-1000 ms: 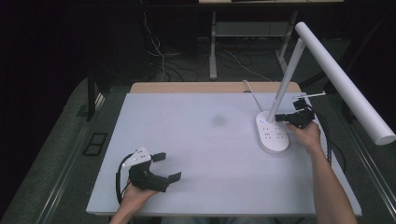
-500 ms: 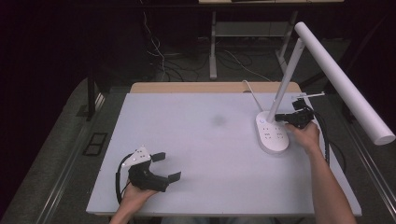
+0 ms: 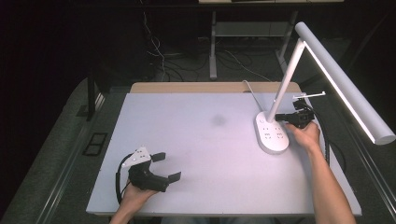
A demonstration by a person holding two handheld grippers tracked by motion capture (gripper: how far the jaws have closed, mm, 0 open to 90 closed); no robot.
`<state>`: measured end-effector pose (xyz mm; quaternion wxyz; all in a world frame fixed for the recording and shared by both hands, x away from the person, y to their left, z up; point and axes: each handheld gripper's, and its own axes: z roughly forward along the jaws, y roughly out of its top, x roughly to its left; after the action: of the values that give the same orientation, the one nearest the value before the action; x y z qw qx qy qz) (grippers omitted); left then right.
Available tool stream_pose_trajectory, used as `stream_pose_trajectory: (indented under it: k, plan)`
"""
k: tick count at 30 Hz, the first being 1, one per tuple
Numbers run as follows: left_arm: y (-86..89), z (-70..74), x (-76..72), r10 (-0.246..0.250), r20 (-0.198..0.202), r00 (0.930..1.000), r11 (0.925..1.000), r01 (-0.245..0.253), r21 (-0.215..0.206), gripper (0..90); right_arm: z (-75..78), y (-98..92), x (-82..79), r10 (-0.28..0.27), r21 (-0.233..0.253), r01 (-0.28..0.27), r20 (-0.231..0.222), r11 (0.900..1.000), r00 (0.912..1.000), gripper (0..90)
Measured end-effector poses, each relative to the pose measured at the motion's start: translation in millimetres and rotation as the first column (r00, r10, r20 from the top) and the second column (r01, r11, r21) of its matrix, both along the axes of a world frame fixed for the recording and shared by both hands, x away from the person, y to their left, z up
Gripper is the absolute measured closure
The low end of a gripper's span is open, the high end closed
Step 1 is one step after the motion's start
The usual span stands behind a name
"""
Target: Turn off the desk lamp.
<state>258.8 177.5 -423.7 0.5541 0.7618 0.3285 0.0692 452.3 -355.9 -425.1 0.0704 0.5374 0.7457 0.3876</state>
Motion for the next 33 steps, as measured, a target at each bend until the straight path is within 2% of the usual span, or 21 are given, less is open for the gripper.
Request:
stream_pose_trajectory:
  k: [7, 13, 17, 20, 26, 33]
  plan:
    - [-1.2, -0.2, -0.6, -0.002, -0.001, 1.0, 1.0, 0.002, 0.0, 0.0, -0.8, 0.0, -0.1, -0.009, 0.005, 0.01, -0.012, 1.0, 0.9999, 90.0]
    - [0.0, -0.2, 0.4, 0.0, -0.001, 1.0, 1.0, 0.0, 0.003, 0.0, 1.2, 3.3, -1.8, -0.009, -0.018, 0.009, -0.01, 1.0, 0.9999, 90.0]
    - [-0.1, -0.4, 0.4, 0.0, -0.004, 1.0, 1.0, 0.0, 0.002, 0.0, 1.6, 0.5, -1.0, -0.017, 0.004, 0.017, -0.018, 1.0, 0.9997, 90.0]
    - [0.0, -0.2, 0.1, 0.002, -0.002, 1.0, 1.0, -0.002, 0.001, 0.0, 2.3, 1.0, -0.5, -0.017, -0.011, 0.017, -0.008, 1.0, 0.9998, 90.0]
    - [0.3, 0.1, -0.5, 0.003, -0.002, 1.0, 1.0, -0.003, -0.003, 0.0, 6.7, -2.5, -4.2, -0.023, 0.01, 0.023, -0.012, 1.0, 0.9997, 90.0]
    - [-0.3, 0.3, -1.6, -0.002, -0.001, 1.0, 1.0, 0.002, -0.006, 0.0, 18.9, -7.3, -15.2, -0.044, 0.047, 0.043, 0.015, 0.998, 0.9989, 90.0]
